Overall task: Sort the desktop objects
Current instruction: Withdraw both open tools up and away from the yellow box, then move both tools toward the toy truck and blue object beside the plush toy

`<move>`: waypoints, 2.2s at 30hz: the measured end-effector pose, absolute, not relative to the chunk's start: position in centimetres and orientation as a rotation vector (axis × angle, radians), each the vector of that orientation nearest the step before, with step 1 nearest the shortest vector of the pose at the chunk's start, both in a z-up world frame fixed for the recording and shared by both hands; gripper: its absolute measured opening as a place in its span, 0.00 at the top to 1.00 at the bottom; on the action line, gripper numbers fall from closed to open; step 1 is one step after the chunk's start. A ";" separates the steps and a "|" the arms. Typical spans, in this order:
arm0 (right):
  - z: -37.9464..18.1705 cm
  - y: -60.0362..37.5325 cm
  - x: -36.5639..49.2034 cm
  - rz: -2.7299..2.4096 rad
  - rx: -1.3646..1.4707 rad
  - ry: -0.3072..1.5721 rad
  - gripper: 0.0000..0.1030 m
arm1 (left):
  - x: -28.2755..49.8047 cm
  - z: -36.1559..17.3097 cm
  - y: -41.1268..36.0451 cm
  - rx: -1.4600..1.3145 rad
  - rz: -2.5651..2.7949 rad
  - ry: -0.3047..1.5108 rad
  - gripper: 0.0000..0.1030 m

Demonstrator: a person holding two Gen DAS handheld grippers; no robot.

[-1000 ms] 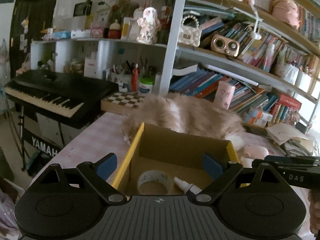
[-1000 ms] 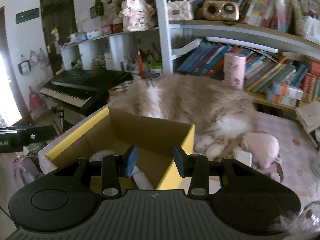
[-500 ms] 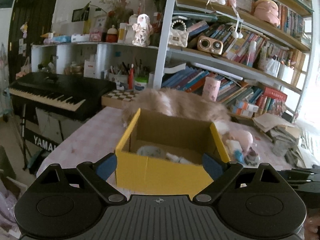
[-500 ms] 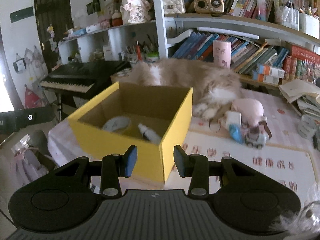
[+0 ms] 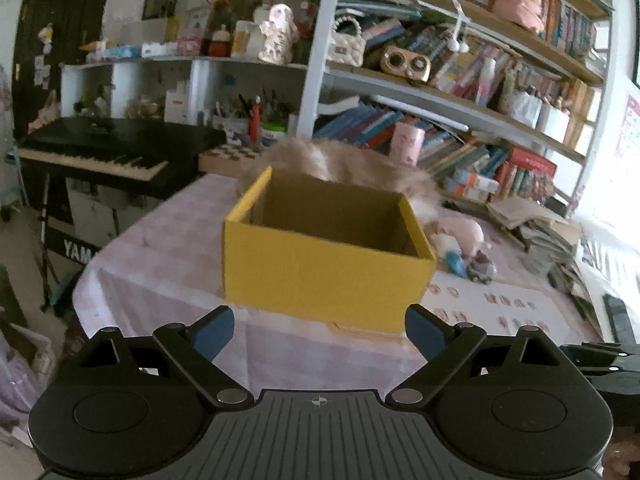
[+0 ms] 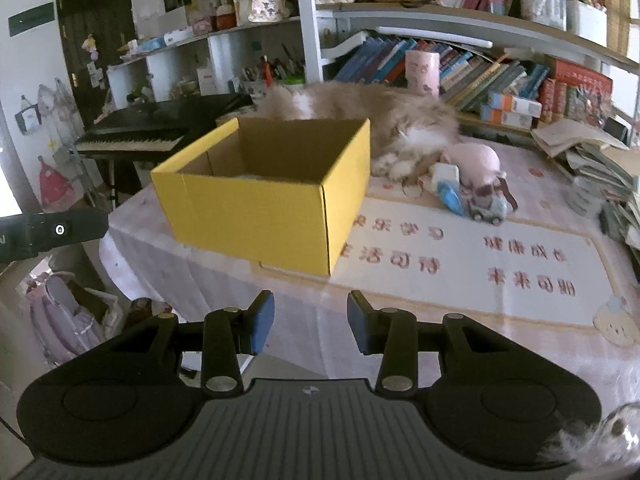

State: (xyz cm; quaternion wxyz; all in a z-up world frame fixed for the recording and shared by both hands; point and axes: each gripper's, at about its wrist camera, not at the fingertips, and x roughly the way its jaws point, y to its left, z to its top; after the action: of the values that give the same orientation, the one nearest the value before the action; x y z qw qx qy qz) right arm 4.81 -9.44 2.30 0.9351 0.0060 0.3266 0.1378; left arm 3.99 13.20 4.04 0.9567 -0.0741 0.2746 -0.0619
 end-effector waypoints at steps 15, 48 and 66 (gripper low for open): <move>0.4 -11.6 1.9 0.134 0.011 0.712 0.50 | 3.5 1.3 8.5 -0.119 -0.286 0.681 0.08; -0.7 -23.6 6.3 0.024 0.053 0.816 0.43 | 10.4 0.7 -5.1 -0.068 -0.422 0.742 0.08; -1.5 -31.7 11.9 0.041 0.056 0.842 0.42 | 15.8 0.2 -12.8 -0.051 -0.378 0.738 0.08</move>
State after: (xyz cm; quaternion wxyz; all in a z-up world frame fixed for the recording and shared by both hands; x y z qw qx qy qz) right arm 11.92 -31.65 -1.53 0.9120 0.0274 0.4087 0.0198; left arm 15.76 -12.85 0.18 0.9150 -0.0249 0.3585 -0.1835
